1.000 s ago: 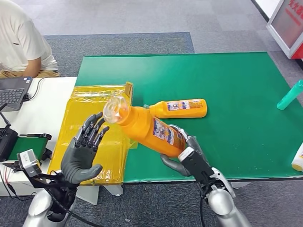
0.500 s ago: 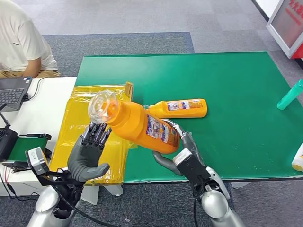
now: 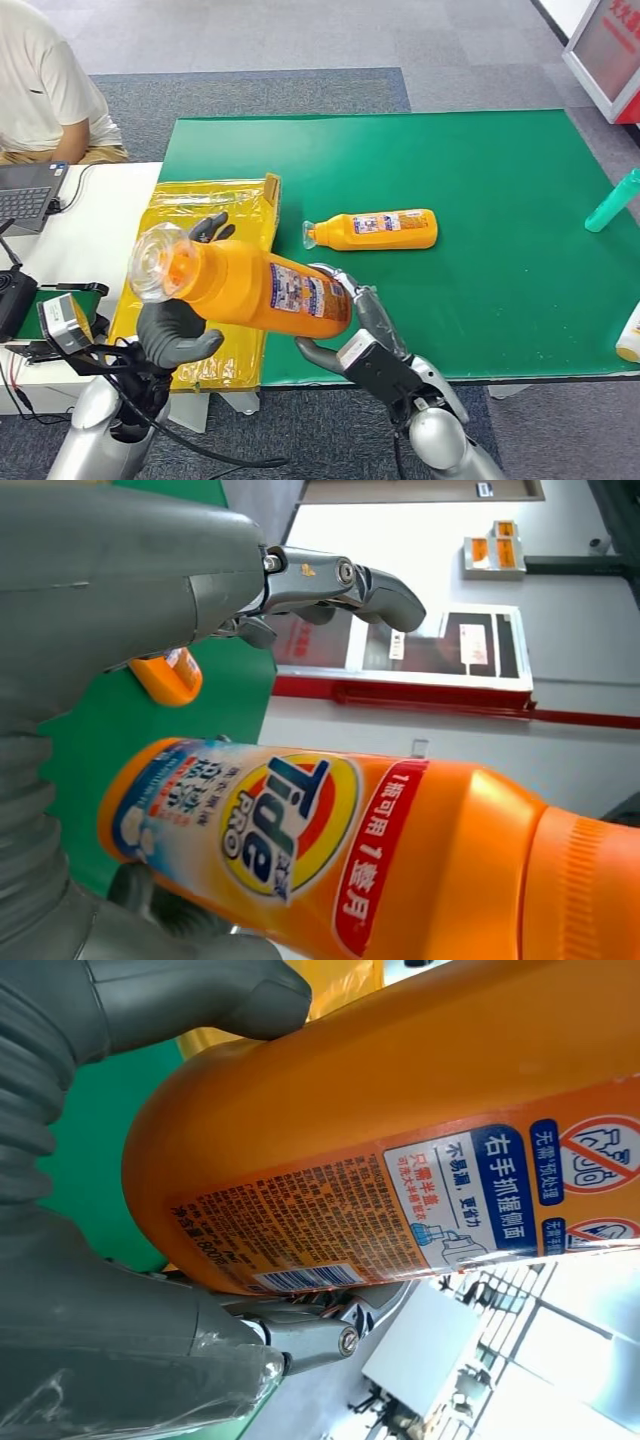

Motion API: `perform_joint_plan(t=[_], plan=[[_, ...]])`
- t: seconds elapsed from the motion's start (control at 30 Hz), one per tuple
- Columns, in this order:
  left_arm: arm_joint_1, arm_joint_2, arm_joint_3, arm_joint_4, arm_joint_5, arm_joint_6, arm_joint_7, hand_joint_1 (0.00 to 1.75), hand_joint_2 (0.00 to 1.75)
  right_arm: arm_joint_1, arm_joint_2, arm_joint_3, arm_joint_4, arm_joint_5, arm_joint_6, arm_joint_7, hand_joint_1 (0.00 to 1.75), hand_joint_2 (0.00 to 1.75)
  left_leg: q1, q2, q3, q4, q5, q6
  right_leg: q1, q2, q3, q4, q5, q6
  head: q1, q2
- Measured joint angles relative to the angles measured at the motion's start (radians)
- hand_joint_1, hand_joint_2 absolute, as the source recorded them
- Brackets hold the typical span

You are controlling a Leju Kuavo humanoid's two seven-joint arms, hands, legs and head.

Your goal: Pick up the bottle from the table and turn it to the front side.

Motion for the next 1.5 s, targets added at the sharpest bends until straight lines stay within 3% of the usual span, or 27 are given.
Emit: perform_joint_plan(t=[0.3, 0.63, 1.17, 1.2, 1.3, 1.33, 1.5], plan=[[-0.007, -0.001, -0.001, 0.004, 0.013, -0.01, 0.003, 0.0, 1.75, -0.008, -0.002, 0.018, 0.004, -0.001, 0.008, 0.008, 1.75, 1.75, 0.0, 0.0, 0.0, 0.0, 0.0, 0.0, 0.0, 0.0, 0.0, 0.0, 0.0, 0.0, 0.0, 0.0], [-0.024, -0.006, -0.056, 0.021, 0.113, -0.091, 0.038, 0.0, 1.75, -0.021, -0.003, 0.024, 0.015, 0.026, 0.01, 0.024, 1.75, 1.75, 0.0, 0.0, 0.0, 0.0, 0.0, 0.0, 0.0, 0.0, 0.0, 0.0, 0.0, 0.0, 0.0, 0.0], [-0.049, -0.006, -0.103, 0.057, 0.099, -0.098, 0.049, 0.0, 1.75, -0.025, -0.003, 0.025, 0.022, 0.056, 0.004, 0.041, 1.75, 1.75, 0.0, 0.0, 0.0, 0.0, 0.0, 0.0, 0.0, 0.0, 0.0, 0.0, 0.0, 0.0, 0.0, 0.0], [-0.051, -0.006, -0.106, 0.059, 0.095, -0.097, 0.05, 0.35, 1.75, -0.025, -0.003, 0.025, 0.022, 0.059, 0.004, 0.042, 1.75, 1.75, 0.0, 0.0, 0.0, 0.0, 0.0, 0.0, 0.0, 0.0, 0.0, 0.0, 0.0, 0.0, 0.0, 0.0], [-0.055, -0.004, -0.114, 0.063, 0.073, -0.082, 0.049, 1.66, 1.75, -0.025, -0.003, 0.025, 0.023, 0.07, 0.001, 0.044, 1.75, 1.75, 0.0, 0.0, 0.0, 0.0, 0.0, 0.0, 0.0, 0.0, 0.0, 0.0, 0.0, 0.0, 0.0, 0.0], [-0.055, -0.004, -0.117, 0.063, 0.064, -0.074, 0.046, 1.75, 1.75, -0.024, -0.003, 0.025, 0.023, 0.074, -0.001, 0.045, 1.75, 1.75, 0.0, 0.0, 0.0, 0.0, 0.0, 0.0, 0.0, 0.0, 0.0, 0.0, 0.0, 0.0, 0.0, 0.0], [-0.049, -0.005, -0.127, 0.061, 0.024, -0.049, 0.016, 1.75, 1.75, -0.008, -0.01, 0.02, 0.002, 0.101, -0.008, 0.047, 1.75, 1.75, 0.0, 0.0, 0.0, 0.0, 0.0, 0.0, 0.0, 0.0, 0.0, 0.0, 0.0, 0.0, 0.0, 0.0]])
